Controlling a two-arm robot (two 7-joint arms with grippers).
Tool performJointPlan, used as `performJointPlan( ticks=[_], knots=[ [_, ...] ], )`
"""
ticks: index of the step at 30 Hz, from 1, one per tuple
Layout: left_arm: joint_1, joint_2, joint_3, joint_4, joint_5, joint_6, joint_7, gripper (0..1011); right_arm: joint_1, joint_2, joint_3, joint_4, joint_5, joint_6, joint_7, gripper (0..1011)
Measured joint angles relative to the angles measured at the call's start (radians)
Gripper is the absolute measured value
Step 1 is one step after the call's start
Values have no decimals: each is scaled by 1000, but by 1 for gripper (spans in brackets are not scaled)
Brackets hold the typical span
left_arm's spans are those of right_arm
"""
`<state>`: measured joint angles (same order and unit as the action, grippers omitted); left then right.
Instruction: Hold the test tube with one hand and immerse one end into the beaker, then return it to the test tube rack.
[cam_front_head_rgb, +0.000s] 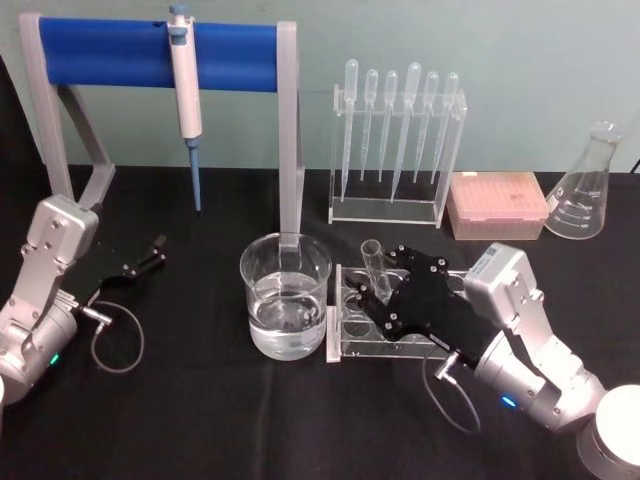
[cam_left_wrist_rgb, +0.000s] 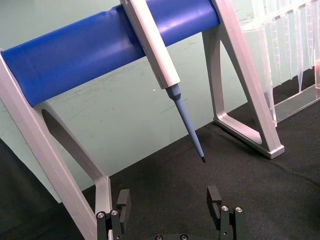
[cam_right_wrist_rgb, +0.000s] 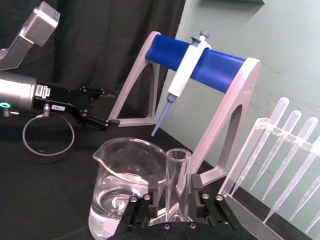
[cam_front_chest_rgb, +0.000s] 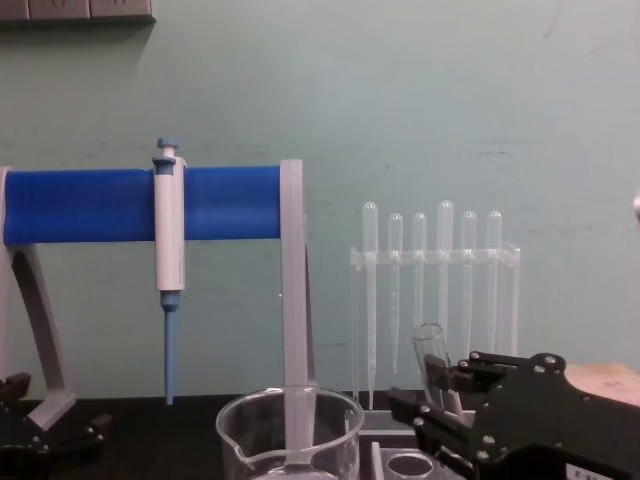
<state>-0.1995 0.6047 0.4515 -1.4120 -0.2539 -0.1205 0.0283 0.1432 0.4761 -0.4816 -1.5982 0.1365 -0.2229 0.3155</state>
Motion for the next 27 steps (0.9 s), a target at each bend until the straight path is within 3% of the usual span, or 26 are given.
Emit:
performJointPlan(
  ticks=[4, 7, 14, 17, 20, 21, 26, 27],
  knots=[
    [0, 0, 0, 0, 0, 0, 0, 1000, -10, -3, 14, -11, 2, 5, 2, 281],
    [0, 0, 0, 0, 0, 0, 0, 1000, -19, -4, 25, -24, 11, 9, 6, 229],
    [0, 0, 0, 0, 0, 0, 0, 1000, -50, -6, 79, -86, 99, 58, 40, 226],
    [0, 0, 0, 0, 0, 0, 0, 1000, -64, -7, 117, -138, 176, 129, 69, 226],
    [0, 0, 0, 0, 0, 0, 0, 1000, -63, -4, 132, -169, 216, 192, 85, 225],
    [0, 0, 0, 0, 0, 0, 0, 1000, -57, 2, 139, -191, 239, 239, 94, 225],
    [0, 0, 0, 0, 0, 0, 0, 1000, -12, 28, 151, -243, 284, 356, 107, 225],
    [0, 0, 0, 0, 0, 0, 0, 1000, -12, 28, 151, -243, 284, 356, 107, 225]
  ],
)
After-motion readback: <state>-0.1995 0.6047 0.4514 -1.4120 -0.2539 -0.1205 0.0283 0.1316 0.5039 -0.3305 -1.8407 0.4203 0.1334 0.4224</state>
